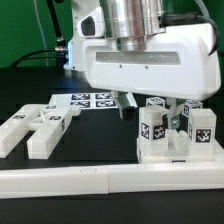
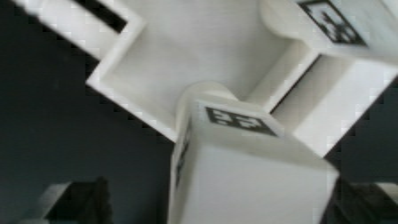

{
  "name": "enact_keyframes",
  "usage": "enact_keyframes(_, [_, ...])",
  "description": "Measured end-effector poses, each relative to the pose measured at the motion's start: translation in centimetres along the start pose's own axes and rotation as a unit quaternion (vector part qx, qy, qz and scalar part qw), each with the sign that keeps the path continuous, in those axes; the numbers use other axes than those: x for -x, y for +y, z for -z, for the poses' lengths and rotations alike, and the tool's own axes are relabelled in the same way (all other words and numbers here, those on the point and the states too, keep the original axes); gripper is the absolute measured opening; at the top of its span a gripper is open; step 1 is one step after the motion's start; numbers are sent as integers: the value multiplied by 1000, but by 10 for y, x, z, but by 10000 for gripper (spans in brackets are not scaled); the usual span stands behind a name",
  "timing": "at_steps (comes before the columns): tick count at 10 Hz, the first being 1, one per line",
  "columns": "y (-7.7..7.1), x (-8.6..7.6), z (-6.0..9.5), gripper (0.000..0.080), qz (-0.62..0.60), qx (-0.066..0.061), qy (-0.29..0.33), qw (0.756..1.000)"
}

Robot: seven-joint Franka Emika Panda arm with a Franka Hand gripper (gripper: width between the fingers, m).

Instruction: Assemble chair

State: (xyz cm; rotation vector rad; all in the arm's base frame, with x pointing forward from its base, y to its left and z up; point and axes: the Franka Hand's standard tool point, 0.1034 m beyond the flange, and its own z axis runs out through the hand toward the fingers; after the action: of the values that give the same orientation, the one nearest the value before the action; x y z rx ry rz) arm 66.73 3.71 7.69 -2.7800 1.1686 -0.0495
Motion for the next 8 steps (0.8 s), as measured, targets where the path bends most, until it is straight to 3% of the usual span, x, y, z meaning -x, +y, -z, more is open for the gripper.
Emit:
enact_keyframes(2, [-1, 1, 0, 646, 85, 0, 0, 996])
enact_keyframes(8, [-1, 3, -2, 649, 345, 6, 0, 939])
